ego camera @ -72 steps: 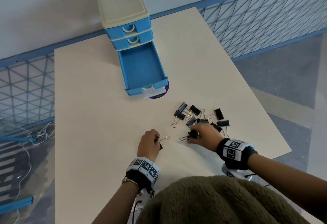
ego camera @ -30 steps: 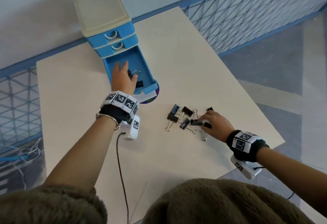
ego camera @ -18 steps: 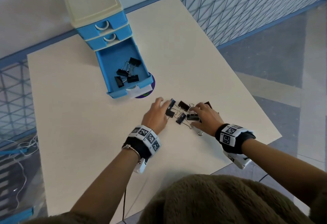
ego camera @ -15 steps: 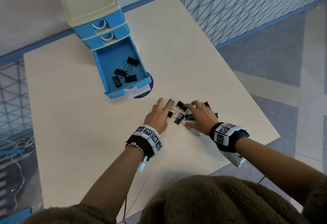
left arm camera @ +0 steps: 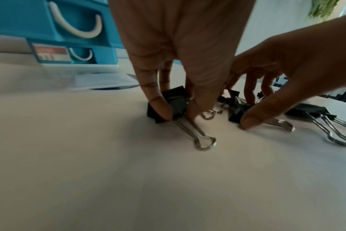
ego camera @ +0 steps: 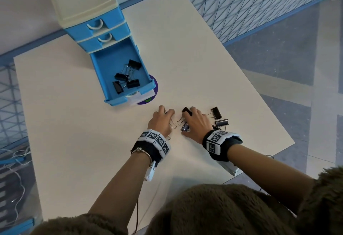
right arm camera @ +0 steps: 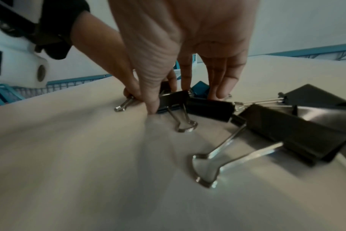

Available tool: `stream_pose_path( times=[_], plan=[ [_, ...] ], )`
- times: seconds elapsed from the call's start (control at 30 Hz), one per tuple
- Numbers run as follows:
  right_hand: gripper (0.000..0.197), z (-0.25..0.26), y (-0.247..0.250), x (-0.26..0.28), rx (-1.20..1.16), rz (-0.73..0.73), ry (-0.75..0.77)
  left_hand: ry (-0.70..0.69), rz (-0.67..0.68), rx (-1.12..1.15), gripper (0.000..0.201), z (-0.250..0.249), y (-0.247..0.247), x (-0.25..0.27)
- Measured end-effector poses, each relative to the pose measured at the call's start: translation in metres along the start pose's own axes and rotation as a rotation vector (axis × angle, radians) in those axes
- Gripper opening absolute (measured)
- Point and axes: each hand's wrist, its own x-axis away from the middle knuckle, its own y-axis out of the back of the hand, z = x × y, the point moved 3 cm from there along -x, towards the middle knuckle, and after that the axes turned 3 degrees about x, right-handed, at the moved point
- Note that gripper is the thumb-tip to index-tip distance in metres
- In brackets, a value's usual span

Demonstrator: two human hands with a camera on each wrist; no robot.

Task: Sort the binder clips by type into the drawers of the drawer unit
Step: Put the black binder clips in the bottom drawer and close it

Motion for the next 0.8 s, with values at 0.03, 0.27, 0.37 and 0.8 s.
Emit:
stream_pose_path(
  times=[0.03, 0.27, 0.37, 0.8],
  plan=[
    [0.054, 0.001, 0.000, -0.001, -0.010, -0.001, 0.005, 0.023, -0.013, 0.015, 0.043, 0.004, -0.002, 0.004],
    [0.041, 0.009, 0.002, -0.005, -0.029, 0.000, 0.038, 0.082, -0.102, 0.152, 0.040, 0.026, -0.009, 0.030],
    [0.040, 0.011, 0.002, -0.007, -0.035, 0.003, 0.051, 0.105, -0.140, 0.280, 0.037, 0.031, -0.007, 0.040],
    [0.023, 0.021, 0.000, -0.005, -0.122, 0.014, 0.055, -0.022, -0.578, 0.592, 0.040, 0.036, 0.073, 0.063]
  ],
)
